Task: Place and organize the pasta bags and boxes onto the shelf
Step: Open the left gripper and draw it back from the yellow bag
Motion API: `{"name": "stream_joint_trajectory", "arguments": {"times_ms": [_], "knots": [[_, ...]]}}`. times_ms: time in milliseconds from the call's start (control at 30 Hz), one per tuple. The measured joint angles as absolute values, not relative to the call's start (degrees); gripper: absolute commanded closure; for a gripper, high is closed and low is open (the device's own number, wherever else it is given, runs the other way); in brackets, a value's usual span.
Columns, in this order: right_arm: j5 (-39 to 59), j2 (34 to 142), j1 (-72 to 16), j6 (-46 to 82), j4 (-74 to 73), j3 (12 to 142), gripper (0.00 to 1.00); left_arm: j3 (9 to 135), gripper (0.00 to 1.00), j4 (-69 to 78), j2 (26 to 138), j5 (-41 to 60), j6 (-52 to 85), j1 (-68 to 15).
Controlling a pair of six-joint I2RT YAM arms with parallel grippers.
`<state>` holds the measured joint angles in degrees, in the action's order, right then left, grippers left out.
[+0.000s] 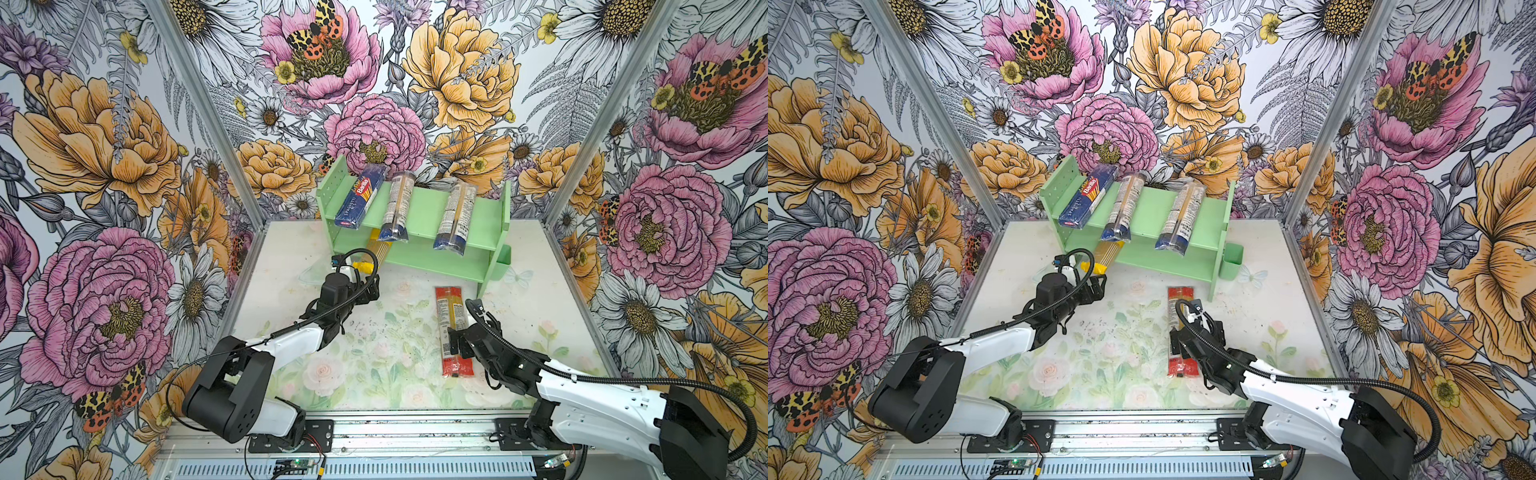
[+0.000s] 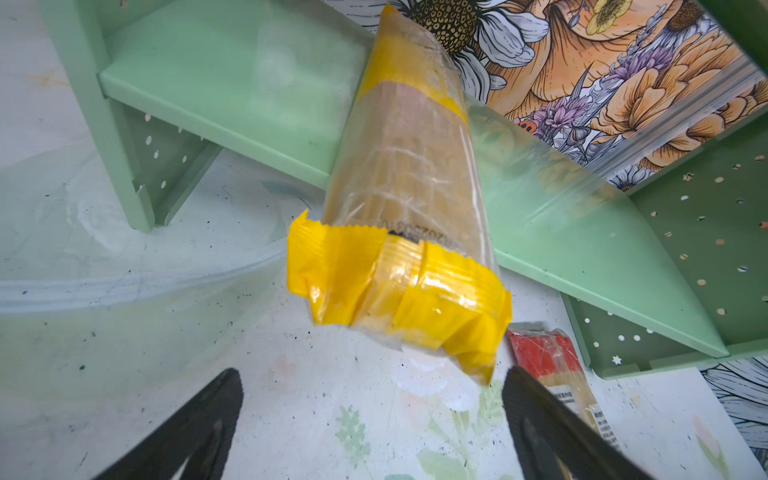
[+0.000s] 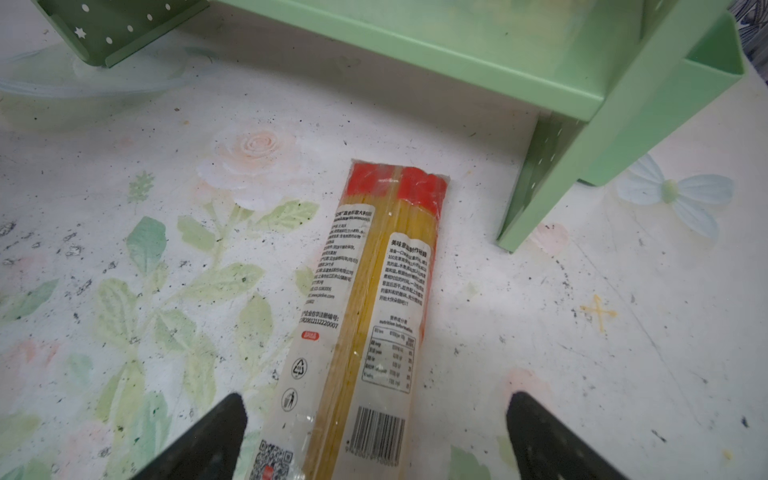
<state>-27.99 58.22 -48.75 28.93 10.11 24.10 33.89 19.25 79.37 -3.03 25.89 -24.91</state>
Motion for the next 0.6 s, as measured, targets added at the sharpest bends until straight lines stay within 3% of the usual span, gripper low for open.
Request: {"name": "stream_joint_trajectory", "arguments": {"times_ms": [600], "knots": [[-22.3, 67.7, -46.1, 32.6, 10.1, 26.3, 0.00, 28.3, 0.01, 3.5, 57.1, -3.6, 24.4, -25.4]]}}
